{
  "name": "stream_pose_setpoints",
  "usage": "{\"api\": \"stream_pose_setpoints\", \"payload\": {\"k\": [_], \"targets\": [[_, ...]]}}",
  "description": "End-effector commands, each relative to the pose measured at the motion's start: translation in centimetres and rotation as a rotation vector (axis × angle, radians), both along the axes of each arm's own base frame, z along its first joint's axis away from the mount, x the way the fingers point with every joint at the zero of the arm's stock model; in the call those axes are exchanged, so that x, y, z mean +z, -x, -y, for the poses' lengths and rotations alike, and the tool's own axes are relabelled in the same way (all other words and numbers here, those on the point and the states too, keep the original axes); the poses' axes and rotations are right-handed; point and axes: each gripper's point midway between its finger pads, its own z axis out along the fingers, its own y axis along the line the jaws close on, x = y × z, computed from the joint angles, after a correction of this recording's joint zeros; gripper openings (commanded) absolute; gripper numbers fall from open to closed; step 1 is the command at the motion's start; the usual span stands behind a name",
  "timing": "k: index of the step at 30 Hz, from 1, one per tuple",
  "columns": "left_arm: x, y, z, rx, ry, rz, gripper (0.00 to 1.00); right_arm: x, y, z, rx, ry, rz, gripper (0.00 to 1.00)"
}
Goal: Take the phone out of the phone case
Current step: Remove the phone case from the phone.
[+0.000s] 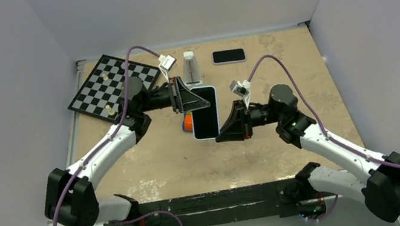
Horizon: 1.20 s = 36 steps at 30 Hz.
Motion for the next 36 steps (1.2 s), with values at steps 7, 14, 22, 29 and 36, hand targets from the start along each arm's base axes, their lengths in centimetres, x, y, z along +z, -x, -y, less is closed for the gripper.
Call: {"api": "stream_pose_setpoints", "payload": {"k": [7, 14, 22, 29, 36], "targets": [[4.8, 4.2, -1.2, -0.118, 0.054, -0.006, 0.00, 3.5, -2.4, -2.7, -0.177, -0.007, 0.472, 0.00], [5.6, 5.1, -1.2, -0.127, 0.090, -0.036, 0.00, 7.1, -5.5, -2.0, -0.371, 0.000, 0.576, 0.00], [6.9, 6.0, -0.7, -0.198, 0.189, -0.106, 0.00, 5.9, -8.8, -1.1, -0.548, 0.172, 0.683, 0.00], [6.2, 6.1, -0.5, -0.204, 0.170, -0.124, 0.00, 4.8, -10.5, 0.8, -0.685, 0.313, 0.738, 0.00], [6.3, 5.8, -0.5, -0.172, 0.161, -0.092, 0.00, 3.7, -10.7, 1.2, -0.739, 0.337, 0.637, 0.00]]}}
